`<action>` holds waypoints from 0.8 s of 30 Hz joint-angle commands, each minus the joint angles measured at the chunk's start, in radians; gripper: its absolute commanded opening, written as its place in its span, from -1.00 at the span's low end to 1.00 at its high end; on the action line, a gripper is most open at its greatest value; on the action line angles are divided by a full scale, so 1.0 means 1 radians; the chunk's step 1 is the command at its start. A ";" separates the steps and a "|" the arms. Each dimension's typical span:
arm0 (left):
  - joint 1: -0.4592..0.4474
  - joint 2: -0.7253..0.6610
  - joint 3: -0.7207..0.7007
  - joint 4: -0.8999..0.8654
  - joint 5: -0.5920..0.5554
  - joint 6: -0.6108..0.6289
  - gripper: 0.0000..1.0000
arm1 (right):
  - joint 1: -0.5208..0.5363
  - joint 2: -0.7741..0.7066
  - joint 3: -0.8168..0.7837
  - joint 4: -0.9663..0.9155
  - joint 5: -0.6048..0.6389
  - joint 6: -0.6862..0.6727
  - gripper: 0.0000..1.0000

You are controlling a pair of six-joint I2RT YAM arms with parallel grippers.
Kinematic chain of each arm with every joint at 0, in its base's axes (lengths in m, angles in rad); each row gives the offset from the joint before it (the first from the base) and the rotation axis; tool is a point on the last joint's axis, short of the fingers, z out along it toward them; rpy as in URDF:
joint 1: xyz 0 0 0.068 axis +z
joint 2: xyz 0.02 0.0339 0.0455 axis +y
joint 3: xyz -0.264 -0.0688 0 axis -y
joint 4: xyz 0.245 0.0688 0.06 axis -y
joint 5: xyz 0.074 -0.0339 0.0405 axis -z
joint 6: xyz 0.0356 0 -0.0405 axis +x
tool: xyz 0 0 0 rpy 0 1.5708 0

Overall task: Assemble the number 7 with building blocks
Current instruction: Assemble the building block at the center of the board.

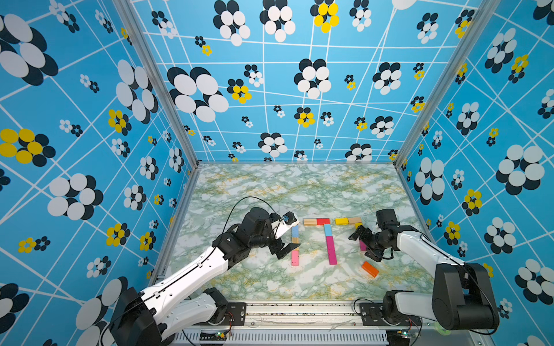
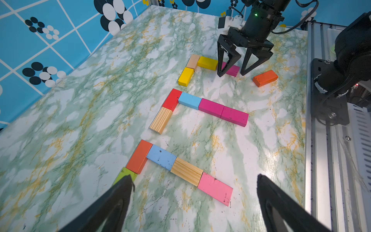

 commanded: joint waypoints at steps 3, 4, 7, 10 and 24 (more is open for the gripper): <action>-0.002 0.013 0.012 0.007 0.035 0.024 0.98 | -0.009 0.041 -0.007 0.036 0.007 -0.027 0.95; -0.002 0.013 0.012 0.007 0.035 0.024 0.98 | -0.010 0.042 -0.008 0.034 0.008 -0.028 0.95; -0.002 0.012 0.013 0.007 0.033 0.026 0.98 | -0.012 0.043 -0.009 0.034 0.009 -0.033 0.95; -0.002 0.011 0.010 0.006 0.032 0.027 0.98 | -0.018 0.048 -0.008 0.035 0.012 -0.039 0.95; -0.002 0.009 0.007 0.007 0.027 0.031 0.98 | -0.028 0.064 -0.010 0.041 0.014 -0.050 0.95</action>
